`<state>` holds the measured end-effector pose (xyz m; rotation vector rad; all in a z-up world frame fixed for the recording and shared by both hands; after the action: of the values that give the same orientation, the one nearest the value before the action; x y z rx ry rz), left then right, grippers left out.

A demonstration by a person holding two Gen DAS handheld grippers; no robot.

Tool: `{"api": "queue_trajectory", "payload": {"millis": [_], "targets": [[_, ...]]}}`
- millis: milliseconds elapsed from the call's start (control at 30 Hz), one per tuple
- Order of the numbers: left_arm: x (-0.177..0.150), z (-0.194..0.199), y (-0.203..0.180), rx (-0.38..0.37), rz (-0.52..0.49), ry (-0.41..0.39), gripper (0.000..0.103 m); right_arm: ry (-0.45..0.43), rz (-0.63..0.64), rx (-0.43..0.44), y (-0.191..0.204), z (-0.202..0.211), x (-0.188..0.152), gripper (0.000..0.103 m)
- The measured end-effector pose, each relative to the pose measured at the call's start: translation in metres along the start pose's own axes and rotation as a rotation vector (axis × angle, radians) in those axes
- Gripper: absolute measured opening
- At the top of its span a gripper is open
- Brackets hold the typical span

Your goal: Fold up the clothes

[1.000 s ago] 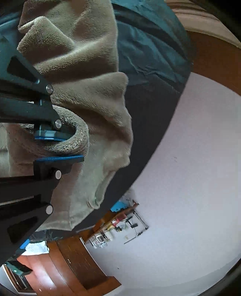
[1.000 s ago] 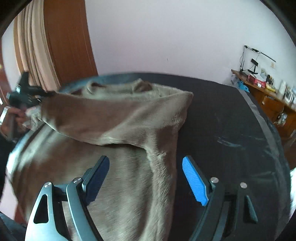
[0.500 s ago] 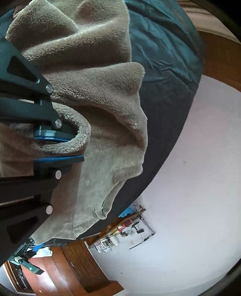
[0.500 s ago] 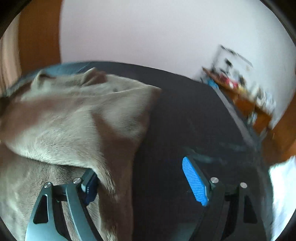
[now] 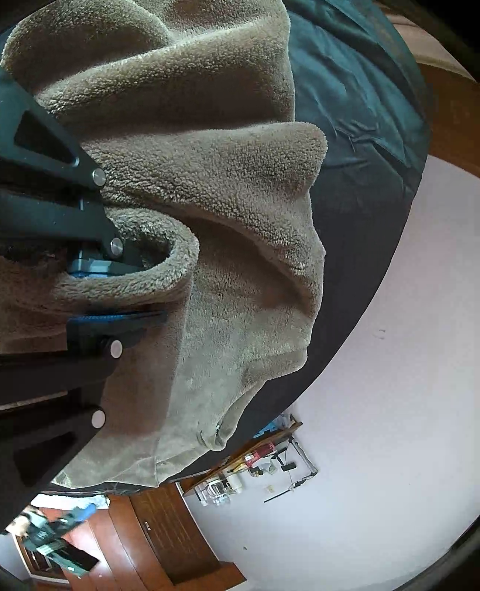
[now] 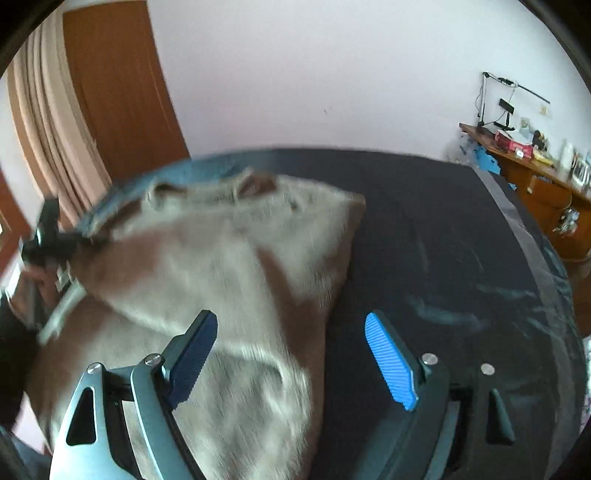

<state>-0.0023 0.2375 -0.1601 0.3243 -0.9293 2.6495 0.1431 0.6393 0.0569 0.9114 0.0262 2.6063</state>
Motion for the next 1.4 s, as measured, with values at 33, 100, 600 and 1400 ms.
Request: {"api": "queue_trajectory", "payload": {"millis": [33,100,600,1400], "targets": [[0.000,0.000,0.000,0.000,0.000,-0.001,0.013,-0.008,0.001,-0.010,-0.001,-0.003,0.009,0.085],[0.001,0.002,-0.002,0.000,0.000,-0.002,0.013,0.006,0.023,-0.056,-0.003,-0.021,0.025,0.085],[0.037,0.013,-0.012,0.078,-0.099,-0.059,0.014,0.112,0.065,-0.412,-0.055,-0.106,0.053,0.087],[0.026,-0.001,-0.001,0.147,-0.170,0.068,0.019,0.186,0.225,-0.015,0.081,-0.091,-0.007,0.090]]}}
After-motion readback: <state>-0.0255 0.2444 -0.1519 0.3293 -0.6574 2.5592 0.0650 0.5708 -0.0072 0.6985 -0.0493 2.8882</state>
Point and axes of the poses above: each gripper's, at about its wrist camera, not at the fingertips, and z roughly against the way its jaws point, y to its left, x to its top, the point moved 9 cm from there along -z, roughly the way its jaws point, and after that the axes turned 8 degrees about y, right-handed, at the moved point
